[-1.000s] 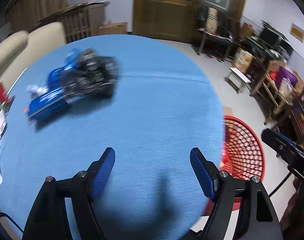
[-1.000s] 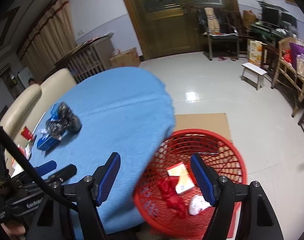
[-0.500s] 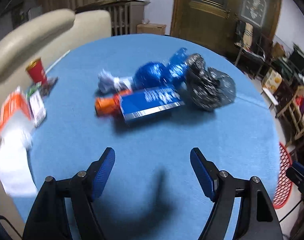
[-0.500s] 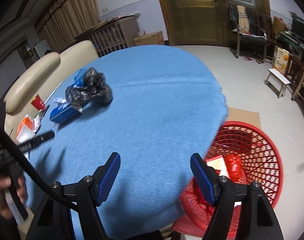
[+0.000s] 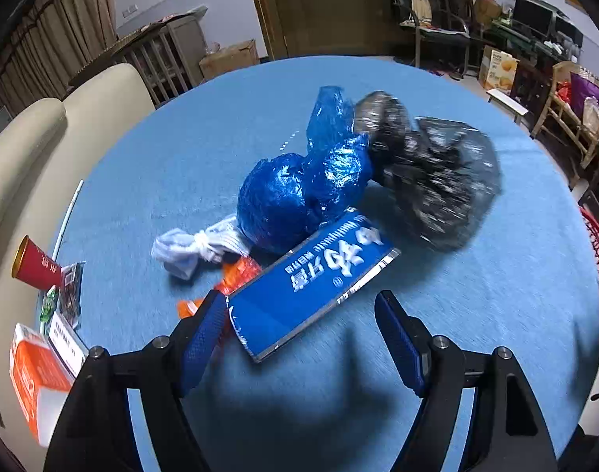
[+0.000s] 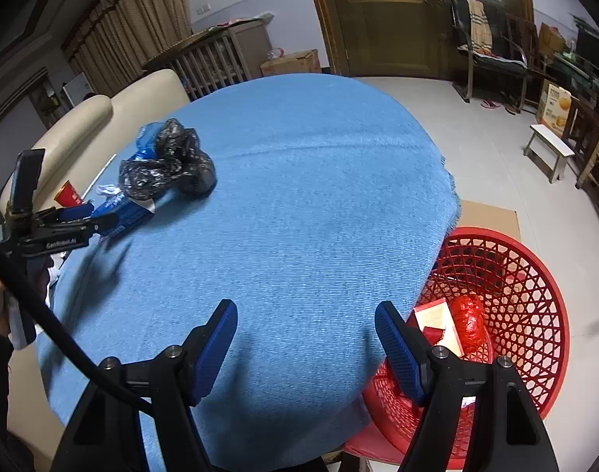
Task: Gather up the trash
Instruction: 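Move both open tools back over the table toward the remaining trash, then grasp the blue toothpaste box with the left tool while the right grasps the black bag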
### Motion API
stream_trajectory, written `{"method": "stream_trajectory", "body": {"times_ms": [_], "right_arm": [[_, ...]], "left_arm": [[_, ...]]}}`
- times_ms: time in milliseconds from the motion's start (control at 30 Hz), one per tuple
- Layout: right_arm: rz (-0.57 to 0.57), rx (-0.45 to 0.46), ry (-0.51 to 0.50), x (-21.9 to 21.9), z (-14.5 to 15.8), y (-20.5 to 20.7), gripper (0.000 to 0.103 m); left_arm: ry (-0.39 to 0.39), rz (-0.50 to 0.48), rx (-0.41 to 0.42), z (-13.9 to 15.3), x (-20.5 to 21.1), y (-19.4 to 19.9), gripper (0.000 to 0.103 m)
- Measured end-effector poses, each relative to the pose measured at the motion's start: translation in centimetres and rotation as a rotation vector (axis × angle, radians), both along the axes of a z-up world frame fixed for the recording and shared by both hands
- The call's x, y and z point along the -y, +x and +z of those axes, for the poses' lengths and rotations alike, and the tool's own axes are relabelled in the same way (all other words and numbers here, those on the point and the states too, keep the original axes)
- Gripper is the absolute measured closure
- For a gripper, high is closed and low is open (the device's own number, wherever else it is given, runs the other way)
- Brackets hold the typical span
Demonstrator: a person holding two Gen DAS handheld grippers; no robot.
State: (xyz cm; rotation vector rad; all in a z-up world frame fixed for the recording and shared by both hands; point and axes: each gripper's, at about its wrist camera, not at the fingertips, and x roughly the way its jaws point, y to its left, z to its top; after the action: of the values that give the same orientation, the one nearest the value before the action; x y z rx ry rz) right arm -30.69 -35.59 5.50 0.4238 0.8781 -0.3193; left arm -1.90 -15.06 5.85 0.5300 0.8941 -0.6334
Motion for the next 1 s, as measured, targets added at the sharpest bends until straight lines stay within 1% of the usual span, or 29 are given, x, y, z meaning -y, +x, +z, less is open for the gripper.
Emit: {"method": "stream_trajectory", "body": {"times_ms": [67,100,167,333,433,467,500,533,567,633,667,767,867,1000], "right_arm": [[-0.006,-0.007,0.003,0.3,-0.2,0.1,0.027],[-0.009,-0.011,0.005,0.4,-0.4,0.3,0.027],[-0.012,-0.017,0.01,0.7,-0.5,0.6,0.027],[0.002,-0.03,0.017,0.6,-0.9,2.0,0.027],[0.011,-0.038,0.022,0.5,-1.3,2.6,0.027],[0.013,-0.041,0.025,0.4,-1.4,2.8,0.027],[0.015,-0.043,0.027,0.3,-1.5,3.0,0.027],[0.018,-0.045,0.029,0.2,-1.6,3.2,0.027],[0.023,-0.047,0.028,0.1,-1.6,3.4,0.027],[0.03,-0.05,0.025,-0.1,-1.6,3.8,0.027],[0.033,-0.05,0.024,-0.3,-1.6,4.0,0.027],[0.043,-0.049,0.02,-0.6,-1.4,4.5,0.027],[0.051,-0.048,0.016,-0.9,-1.3,4.9,0.027],[0.065,-0.045,0.016,-1.6,-1.2,5.3,0.027]], "left_arm": [[0.0,-0.008,-0.005,0.0,0.4,0.7,0.025],[0.001,-0.022,-0.038,-0.3,0.6,1.2,0.025],[-0.004,-0.023,-0.064,-0.8,0.6,1.6,0.025],[-0.021,-0.045,-0.087,-1.4,0.4,2.0,0.025],[-0.029,-0.08,-0.09,-1.5,0.1,1.8,0.025],[-0.03,-0.09,-0.087,-1.4,0.0,1.6,0.027],[-0.034,-0.099,-0.086,-1.3,-0.1,1.6,0.033],[-0.035,-0.106,-0.096,-1.3,-0.1,1.5,0.054],[-0.029,-0.106,-0.109,-1.3,-0.2,1.0,0.057],[-0.028,-0.1,-0.099,-1.2,-0.3,0.6,0.057],[-0.038,-0.097,-0.106,-1.1,-0.5,0.5,0.057],[-0.093,-0.084,-0.139,-0.7,-1.5,-0.4,0.057],[-0.102,-0.068,-0.124,-0.2,-2.6,-1.7,0.058],[-0.119,-0.005,-0.13,0.0,-5.1,-3.8,0.058]]}}
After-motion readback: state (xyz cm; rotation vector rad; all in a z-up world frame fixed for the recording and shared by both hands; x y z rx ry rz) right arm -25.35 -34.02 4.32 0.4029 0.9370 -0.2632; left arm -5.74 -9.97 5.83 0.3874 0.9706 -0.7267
